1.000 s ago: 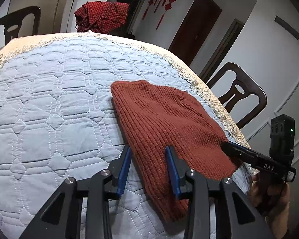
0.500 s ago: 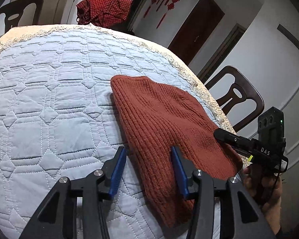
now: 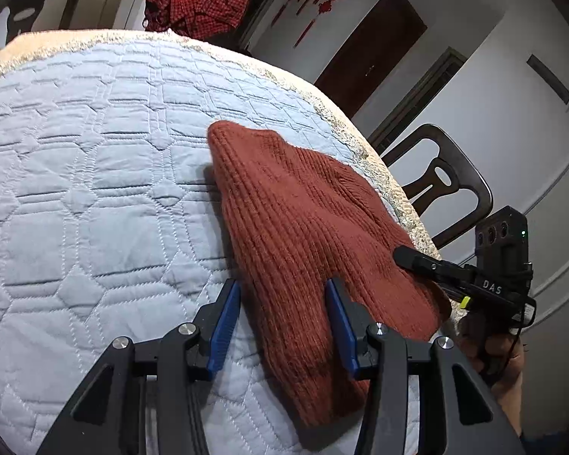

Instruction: Fold small clothes

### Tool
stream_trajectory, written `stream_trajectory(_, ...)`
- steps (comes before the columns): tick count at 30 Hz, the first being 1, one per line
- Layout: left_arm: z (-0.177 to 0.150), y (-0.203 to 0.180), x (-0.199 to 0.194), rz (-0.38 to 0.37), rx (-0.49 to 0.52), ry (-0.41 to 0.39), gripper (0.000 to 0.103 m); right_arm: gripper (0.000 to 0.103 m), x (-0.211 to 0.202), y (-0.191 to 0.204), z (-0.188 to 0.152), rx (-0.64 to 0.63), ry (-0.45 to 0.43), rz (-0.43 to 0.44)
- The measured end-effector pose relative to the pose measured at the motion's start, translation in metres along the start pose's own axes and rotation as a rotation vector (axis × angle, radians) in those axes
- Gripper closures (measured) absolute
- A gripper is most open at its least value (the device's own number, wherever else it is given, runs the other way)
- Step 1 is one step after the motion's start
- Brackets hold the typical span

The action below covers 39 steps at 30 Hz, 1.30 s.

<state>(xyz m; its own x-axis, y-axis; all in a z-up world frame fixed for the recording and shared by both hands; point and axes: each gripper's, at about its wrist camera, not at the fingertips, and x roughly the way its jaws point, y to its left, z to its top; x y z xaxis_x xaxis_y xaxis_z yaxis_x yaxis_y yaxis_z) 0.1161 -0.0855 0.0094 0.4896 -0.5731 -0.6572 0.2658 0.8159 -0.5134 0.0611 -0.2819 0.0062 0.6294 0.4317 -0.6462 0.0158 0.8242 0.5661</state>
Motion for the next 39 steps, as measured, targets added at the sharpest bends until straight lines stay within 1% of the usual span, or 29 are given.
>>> stream_trajectory(1, 0.003, 0.000, 0.003, -0.005, 0.003, 0.004, 0.051, 0.062, 0.002, 0.001, 0.002, -0.001, 0.002, 0.000)
stream_trajectory(4, 0.004, -0.002, 0.009, -0.012, -0.005, 0.016, 0.050, 0.063, 0.008, 0.004, 0.006, -0.019, 0.005, -0.002)
stream_trajectory(6, 0.003, -0.005, 0.009, -0.011, 0.001, 0.016, 0.053, 0.072, 0.006, 0.003, 0.006, -0.012, 0.001, 0.008)
stream_trajectory(8, 0.001, -0.010, 0.006, 0.006, 0.021, 0.007, 0.059, 0.076, 0.003, 0.003, 0.004, -0.014, -0.007, 0.010)
stream_trajectory(9, 0.000, -0.012, 0.003, 0.013, 0.032, 0.002, 0.063, 0.077, 0.001, 0.005, 0.004, -0.021, -0.012, 0.005)
stream_trajectory(10, 0.000, -0.014, -0.001, 0.018, 0.042, -0.005, 0.067, 0.077, -0.001, 0.007, 0.003, -0.027, -0.017, -0.001)
stream_trajectory(13, 0.002, -0.018, -0.009, 0.021, 0.061, -0.022, 0.070, 0.078, -0.007, 0.014, 0.002, -0.042, -0.033, -0.004)
stream_trajectory(18, 0.005, -0.027, -0.024, 0.034, 0.108, -0.058, 0.071, 0.078, -0.017, 0.029, 0.004, -0.072, -0.057, 0.016)
stream_trajectory(22, 0.009, -0.026, -0.038, 0.051, 0.126, -0.093, 0.071, 0.078, -0.018, 0.041, 0.006, -0.094, -0.070, 0.034)
stream_trajectory(25, 0.013, -0.020, -0.047, 0.074, 0.127, -0.110, 0.071, 0.078, -0.013, 0.050, 0.009, -0.106, -0.074, 0.052)
stream_trajectory(29, 0.016, -0.004, -0.059, 0.118, 0.121, -0.129, 0.071, 0.078, 0.004, 0.068, 0.015, -0.129, -0.059, 0.081)
stream_trajectory(34, 0.028, 0.023, -0.081, 0.191, 0.120, -0.162, 0.071, 0.078, 0.035, 0.094, 0.027, -0.160, -0.030, 0.125)
stream_trajectory(39, 0.045, 0.056, -0.104, 0.261, 0.092, -0.199, 0.071, 0.078, 0.076, 0.128, 0.036, -0.185, 0.000, 0.181)
